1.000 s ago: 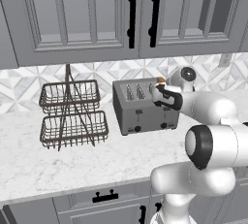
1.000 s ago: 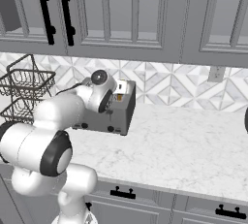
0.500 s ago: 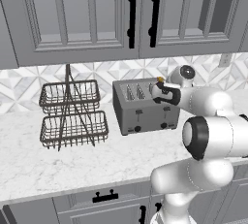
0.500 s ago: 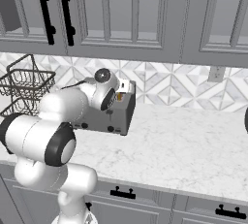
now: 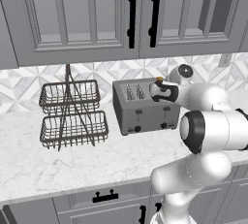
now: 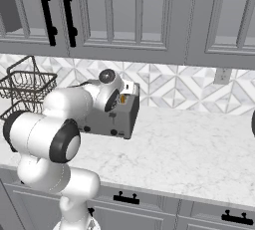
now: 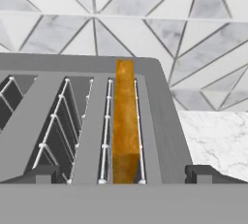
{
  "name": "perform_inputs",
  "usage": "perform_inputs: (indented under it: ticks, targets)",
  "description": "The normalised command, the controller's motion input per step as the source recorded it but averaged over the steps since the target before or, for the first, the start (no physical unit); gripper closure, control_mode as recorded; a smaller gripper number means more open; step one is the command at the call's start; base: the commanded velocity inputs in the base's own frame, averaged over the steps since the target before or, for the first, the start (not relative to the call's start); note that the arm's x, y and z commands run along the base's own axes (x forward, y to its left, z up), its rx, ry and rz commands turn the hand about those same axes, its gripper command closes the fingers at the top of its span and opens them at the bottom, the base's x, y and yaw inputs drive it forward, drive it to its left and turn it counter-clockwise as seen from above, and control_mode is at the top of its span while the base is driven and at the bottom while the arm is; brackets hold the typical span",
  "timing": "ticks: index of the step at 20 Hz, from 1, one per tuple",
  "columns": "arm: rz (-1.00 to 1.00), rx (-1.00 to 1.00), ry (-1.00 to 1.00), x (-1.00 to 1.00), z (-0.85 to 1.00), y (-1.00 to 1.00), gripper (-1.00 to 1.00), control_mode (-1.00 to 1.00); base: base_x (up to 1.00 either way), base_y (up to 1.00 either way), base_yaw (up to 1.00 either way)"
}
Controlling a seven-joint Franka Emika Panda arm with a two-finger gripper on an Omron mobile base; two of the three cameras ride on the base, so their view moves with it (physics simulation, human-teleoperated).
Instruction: Start the toaster. Once the lever pops up, take the bread to the plate on the dining counter.
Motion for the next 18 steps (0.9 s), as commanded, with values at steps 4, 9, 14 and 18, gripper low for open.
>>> perform_inputs:
  ticks: [4, 9, 14, 18]
  targets:
    - [0.00, 0.00, 0.00, 0.16, -0.20, 0.00, -1.00, -1.00, 0.00, 0.00, 0.00]
    - [0.00, 0.00, 0.00, 0.18, -0.15, 0.00, -1.00, -1.00, 0.00, 0.00, 0.00]
    - [0.00, 0.00, 0.00, 0.21, -0.13, 0.00, -1.00, -1.00, 0.00, 0.00, 0.00]
    - [0.00, 0.00, 0.00, 0.18, 0.00, 0.00, -1.00, -1.00, 0.00, 0.00, 0.00]
